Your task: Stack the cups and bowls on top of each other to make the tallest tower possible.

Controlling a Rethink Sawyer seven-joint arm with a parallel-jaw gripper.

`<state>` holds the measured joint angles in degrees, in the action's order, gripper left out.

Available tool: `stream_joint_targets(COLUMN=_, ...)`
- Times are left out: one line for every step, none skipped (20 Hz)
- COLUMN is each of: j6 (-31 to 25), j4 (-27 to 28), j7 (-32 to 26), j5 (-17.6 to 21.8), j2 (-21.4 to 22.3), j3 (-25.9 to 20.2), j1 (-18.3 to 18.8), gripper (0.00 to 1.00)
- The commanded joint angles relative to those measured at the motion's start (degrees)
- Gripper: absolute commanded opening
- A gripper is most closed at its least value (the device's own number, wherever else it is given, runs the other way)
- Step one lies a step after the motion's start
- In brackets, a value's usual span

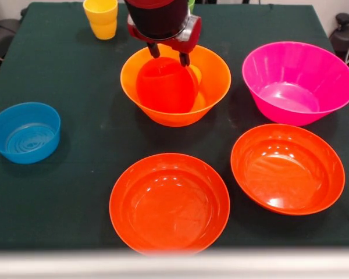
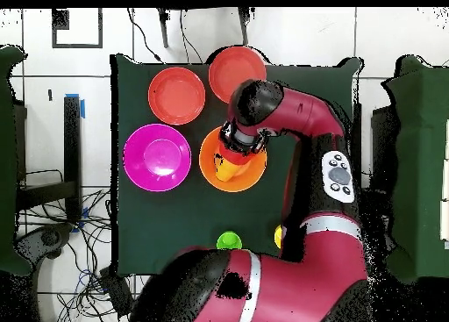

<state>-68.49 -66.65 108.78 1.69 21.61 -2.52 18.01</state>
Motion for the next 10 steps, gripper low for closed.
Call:
stream_joint_targets(j6=-6.7, j4=1.6, j7=3.8, j5=6.2, j2=-3.1, j3=0.9, j1=-4.5, gripper=1.00)
stream_joint_targets(j6=-6.4, j4=1.5, j7=3.9, j5=6.7, j2=-2.1, j3=1.8, j1=-5.1, gripper=1.00)
stream_joint_targets(j6=-7.5, j4=2.6, j7=3.7, j5=6.7, j2=-1.8, j3=2.2, j1=-5.5, gripper=1.00)
stream_joint_targets(j6=-8.5, j4=2.9, j7=3.8, j5=6.7, j2=-0.7, j3=2.8, j1=-5.9, gripper=1.00)
stream_joint_targets(j6=-9.5, j4=3.4, j7=3.8, j5=6.4, j2=-0.4, j3=2.9, j1=-6.1, gripper=1.00)
stream_joint_targets(j6=-10.4, j4=3.8, j7=3.3, j5=6.2, j2=0.4, j3=3.0, j1=-6.1, gripper=1.00)
stream_joint_targets(j6=-11.4, j4=5.1, j7=3.1, j5=6.0, j2=0.0, j3=2.9, j1=-6.2, gripper=1.00)
stream_joint_targets(j6=-12.5, j4=6.3, j7=2.3, j5=6.0, j2=0.1, j3=2.8, j1=-6.0, gripper=1.00)
stream_joint_targets(j6=-13.4, j4=7.9, j7=2.2, j5=6.0, j2=-0.5, j3=2.6, j1=-6.2, gripper=1.00)
stream_joint_targets(j6=-14.8, j4=9.4, j7=1.7, j5=6.1, j2=-0.6, j3=2.6, j1=-6.2, gripper=1.00)
